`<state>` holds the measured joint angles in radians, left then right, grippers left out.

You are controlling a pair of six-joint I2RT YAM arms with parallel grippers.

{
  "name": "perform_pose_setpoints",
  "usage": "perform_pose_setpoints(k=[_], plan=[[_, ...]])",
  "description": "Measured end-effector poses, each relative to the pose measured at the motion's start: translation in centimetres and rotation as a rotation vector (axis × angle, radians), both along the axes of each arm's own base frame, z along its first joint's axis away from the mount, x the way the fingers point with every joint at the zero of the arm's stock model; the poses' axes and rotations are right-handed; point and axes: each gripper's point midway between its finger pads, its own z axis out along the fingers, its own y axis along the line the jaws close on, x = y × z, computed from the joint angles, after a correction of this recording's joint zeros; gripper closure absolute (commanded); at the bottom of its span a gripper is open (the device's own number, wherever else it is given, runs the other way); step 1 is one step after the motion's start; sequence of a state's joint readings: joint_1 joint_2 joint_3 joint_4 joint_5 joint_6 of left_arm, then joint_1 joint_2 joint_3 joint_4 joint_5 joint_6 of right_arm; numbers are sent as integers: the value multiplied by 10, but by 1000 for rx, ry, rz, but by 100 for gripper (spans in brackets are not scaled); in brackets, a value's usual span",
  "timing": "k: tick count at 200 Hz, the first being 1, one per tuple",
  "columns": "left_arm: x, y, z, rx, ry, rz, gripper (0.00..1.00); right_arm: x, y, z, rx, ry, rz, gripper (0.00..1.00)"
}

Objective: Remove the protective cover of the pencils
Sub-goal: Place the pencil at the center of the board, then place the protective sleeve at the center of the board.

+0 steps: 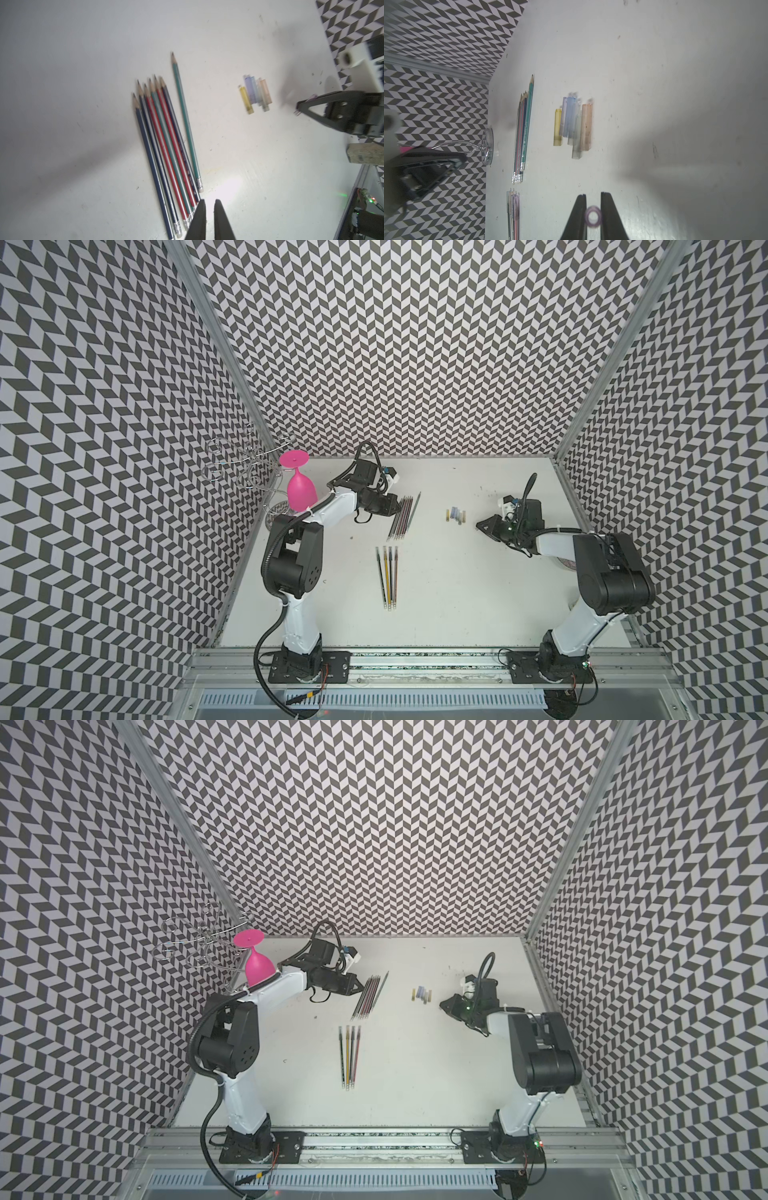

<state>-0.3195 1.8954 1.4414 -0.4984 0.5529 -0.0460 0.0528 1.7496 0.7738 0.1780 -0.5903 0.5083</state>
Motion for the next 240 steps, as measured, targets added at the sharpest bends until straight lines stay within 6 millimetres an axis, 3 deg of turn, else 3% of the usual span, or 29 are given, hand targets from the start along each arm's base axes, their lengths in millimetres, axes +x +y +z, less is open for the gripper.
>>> perform_pose_setpoints(k=[22, 65, 168, 208, 226, 240], plan=[[3, -4, 16, -32, -46, -7, 90, 8, 2, -6, -3, 15, 6, 83], [1, -4, 12, -40, -32, -6, 90, 22, 4, -14, 5, 31, 12, 81], [-1, -6, 13, -52, -29, -14, 90, 21, 10, -17, 27, 46, 24, 78], [0, -6, 13, -51, -29, -13, 90, 18, 10, -10, 25, 28, 21, 83], [0, -6, 14, -53, -33, -11, 89, 12, 18, -3, 7, 5, 35, 83], [-1, -5, 18, -56, -46, -5, 88, 4, 38, 6, -18, -19, 76, 82]])
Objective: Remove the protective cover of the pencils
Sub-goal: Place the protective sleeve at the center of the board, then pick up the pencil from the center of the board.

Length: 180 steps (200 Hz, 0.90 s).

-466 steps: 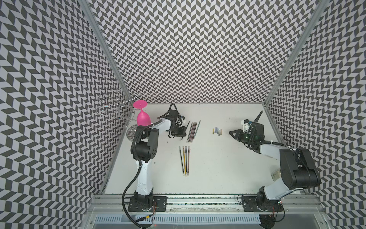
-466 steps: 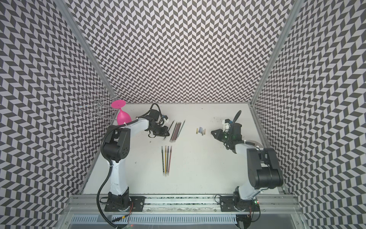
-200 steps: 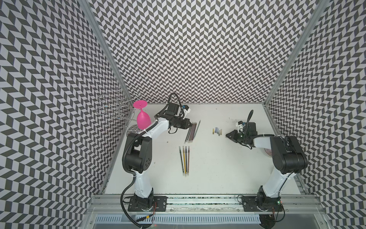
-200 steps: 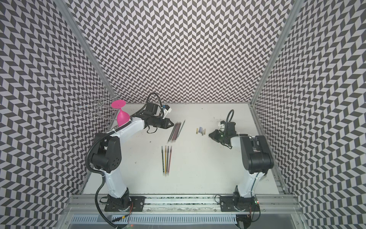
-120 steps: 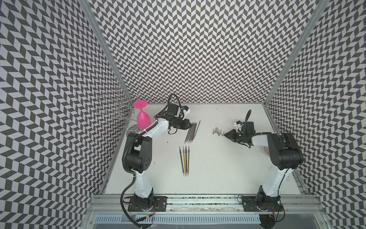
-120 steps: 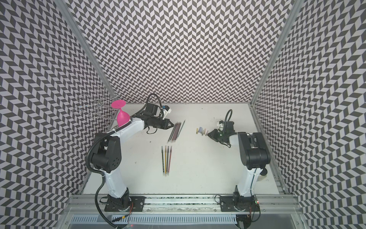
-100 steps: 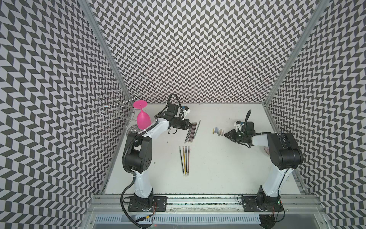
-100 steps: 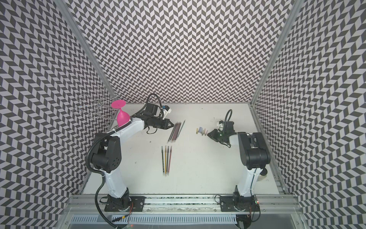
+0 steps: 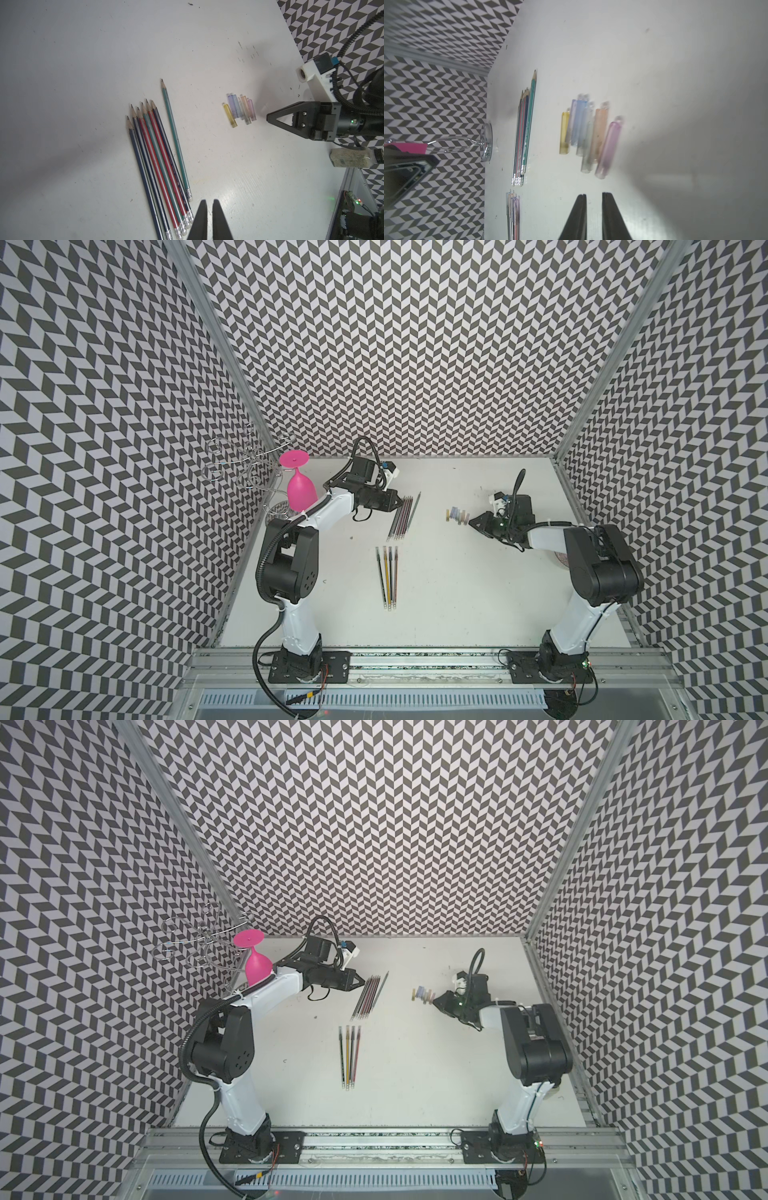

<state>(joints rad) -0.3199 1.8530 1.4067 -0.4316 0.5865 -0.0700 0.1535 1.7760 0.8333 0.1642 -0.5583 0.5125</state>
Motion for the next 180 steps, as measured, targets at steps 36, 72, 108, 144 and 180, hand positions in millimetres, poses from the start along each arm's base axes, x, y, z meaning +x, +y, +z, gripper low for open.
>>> perform_pose_setpoints(k=[36, 72, 108, 144, 180], plan=[[-2, 13, 34, -37, -92, 43, 85, -52, 85, 20, -68, -82, 173, 81], [10, 32, 72, -87, -195, 105, 86, -110, 153, 15, -158, -93, 291, 73], [17, 43, 72, -98, -199, 135, 86, -122, 203, 20, -283, -125, 293, 72], [16, 42, 71, -107, -190, 136, 86, -114, 233, 15, -395, -148, 246, 72], [16, 42, 71, -111, -188, 135, 86, -107, 232, -10, -503, -112, 222, 73]])
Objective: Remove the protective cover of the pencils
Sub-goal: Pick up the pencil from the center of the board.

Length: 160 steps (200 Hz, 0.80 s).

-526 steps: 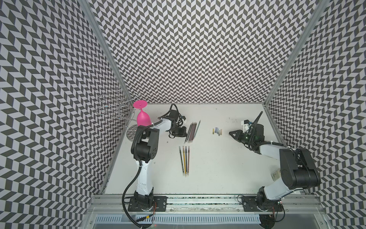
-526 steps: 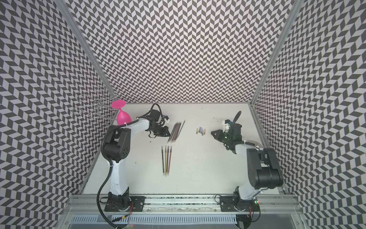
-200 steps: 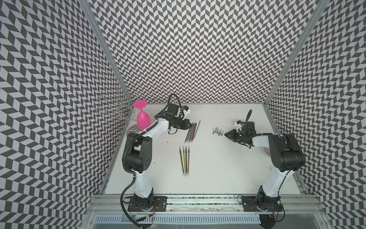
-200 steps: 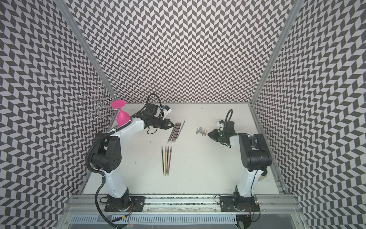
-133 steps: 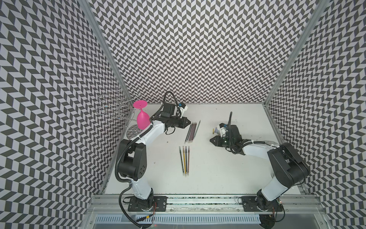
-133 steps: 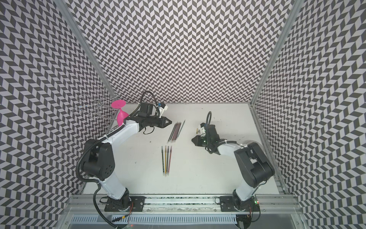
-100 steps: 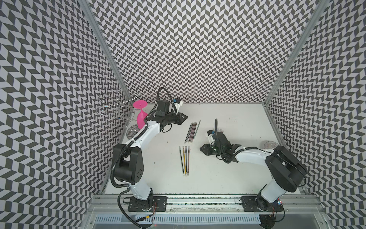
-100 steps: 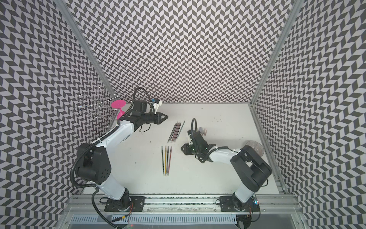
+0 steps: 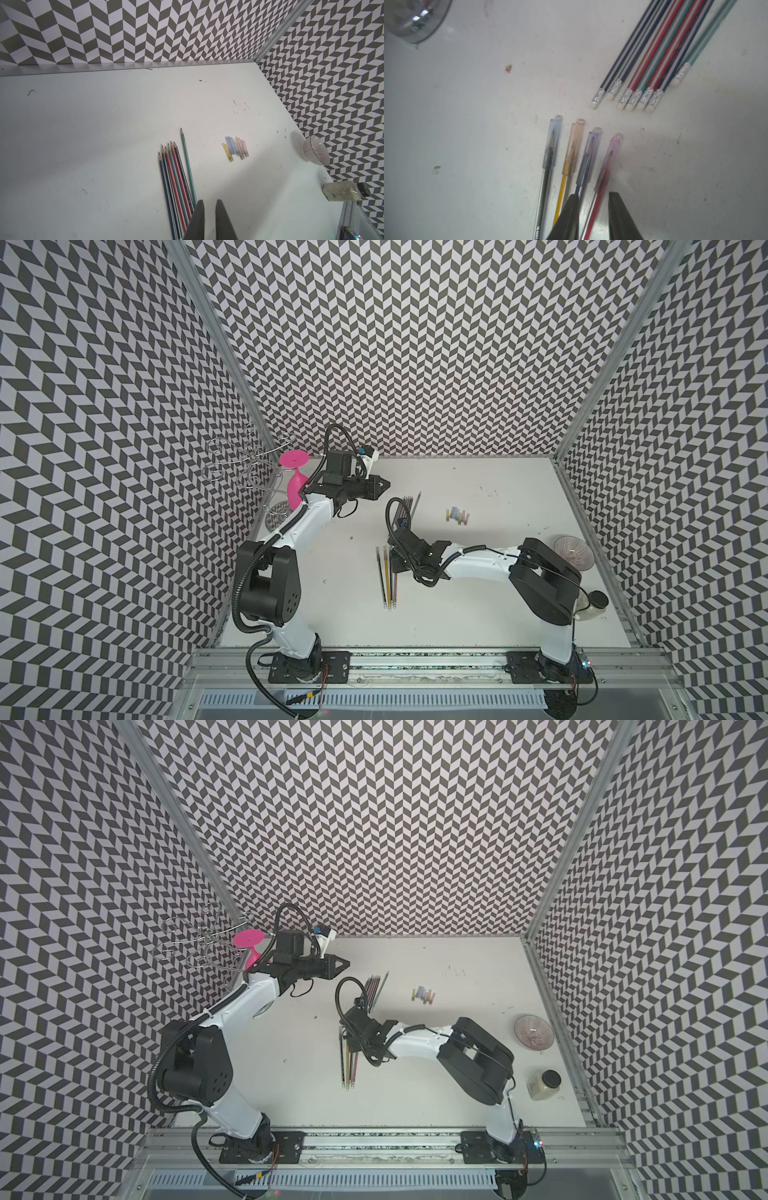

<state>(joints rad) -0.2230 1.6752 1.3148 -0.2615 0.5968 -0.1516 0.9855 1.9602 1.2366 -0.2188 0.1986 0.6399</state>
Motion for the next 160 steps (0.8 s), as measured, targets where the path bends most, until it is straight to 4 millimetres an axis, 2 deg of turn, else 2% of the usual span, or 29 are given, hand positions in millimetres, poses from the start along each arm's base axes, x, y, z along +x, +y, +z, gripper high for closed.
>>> perform_pose_setpoints(k=[29, 109, 130, 160], plan=[[0, 0, 0, 0, 0, 1, 86, 3, -4, -13, -57, 11, -17, 73], [0, 1, 0, -3, 0, 0, 87, 8, -6, -17, -92, 4, -36, 76], [0, 0, 1, -5, 0, -3, 86, 9, -8, -18, -99, 0, -47, 80], [0, 0, -1, -9, -2, -4, 85, 12, -16, -20, -97, -27, -72, 91]])
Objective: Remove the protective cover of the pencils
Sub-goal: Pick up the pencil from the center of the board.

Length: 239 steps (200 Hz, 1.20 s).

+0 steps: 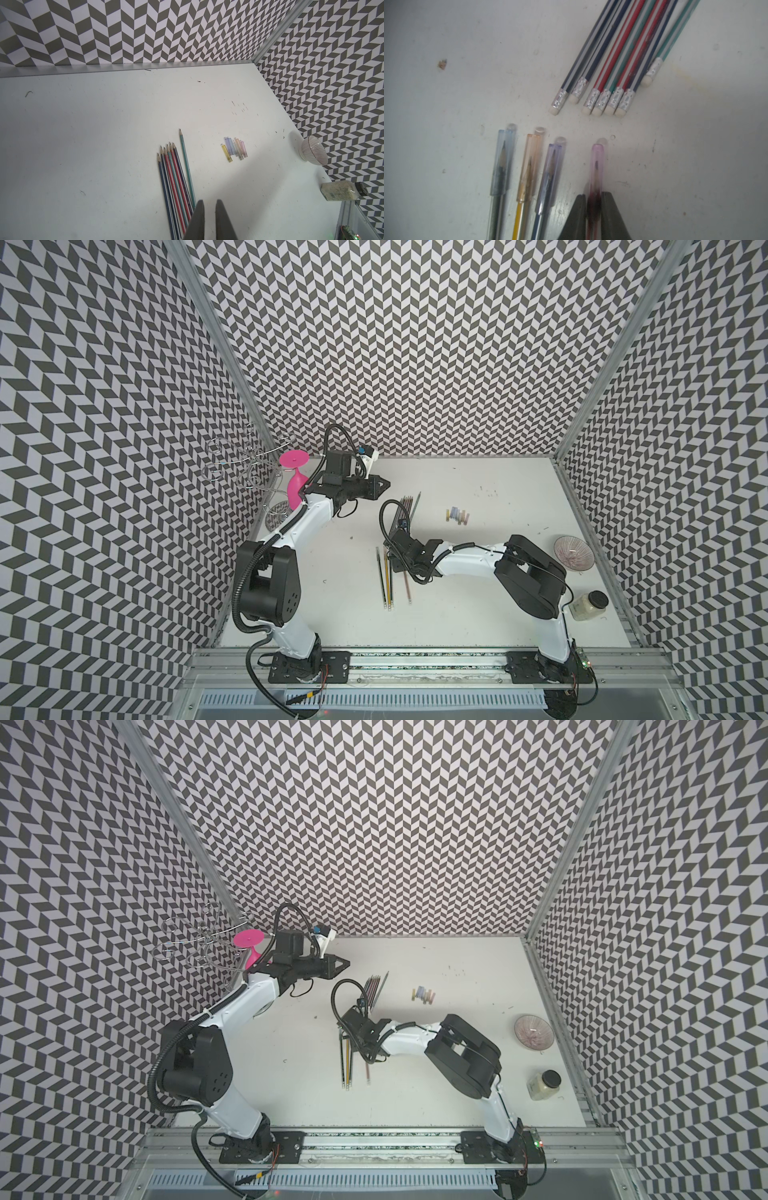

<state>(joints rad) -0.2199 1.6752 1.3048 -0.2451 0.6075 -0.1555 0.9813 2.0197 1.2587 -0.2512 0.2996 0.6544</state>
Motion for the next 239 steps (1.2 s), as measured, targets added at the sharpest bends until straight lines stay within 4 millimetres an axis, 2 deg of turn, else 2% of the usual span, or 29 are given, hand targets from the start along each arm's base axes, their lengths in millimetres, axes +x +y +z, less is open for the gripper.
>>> perform_pose_setpoints(k=[14, 35, 60, 78, 94, 109, 125, 139, 157, 181, 213, 239], plan=[[-1, 0, -3, 1, 7, 0, 85, -3, -7, 1, 11, -9, -4, 96], [-2, 0, -5, 2, 10, -1, 84, -11, -30, 1, 10, -8, -13, 100], [-3, -4, -5, 2, 7, -9, 84, -20, -71, 3, -16, 1, -34, 100], [-6, -9, -5, 2, 7, -22, 83, -17, -102, 18, -1, -7, -72, 100], [-11, -19, -5, 2, 5, -45, 83, -2, -126, 47, 85, -38, -114, 100], [-18, -34, -5, -2, 5, -82, 83, 18, -150, 87, 217, -110, -162, 100], [-33, -58, -4, -9, 1, -150, 81, 33, -180, 136, 364, -230, -211, 100], [-49, -83, -1, -17, -7, -217, 80, 36, -196, 173, 469, -337, -222, 100], [-72, -112, -1, -35, -13, -308, 79, 31, -204, 208, 585, -445, -213, 99], [-105, -143, -2, -60, -3, -421, 80, 24, -207, 235, 704, -529, -192, 99], [-131, -168, 6, -93, -20, -518, 81, 18, -201, 246, 826, -570, -160, 100], [-146, -179, 6, -109, -41, -564, 78, 16, -196, 251, 888, -576, -136, 100]])
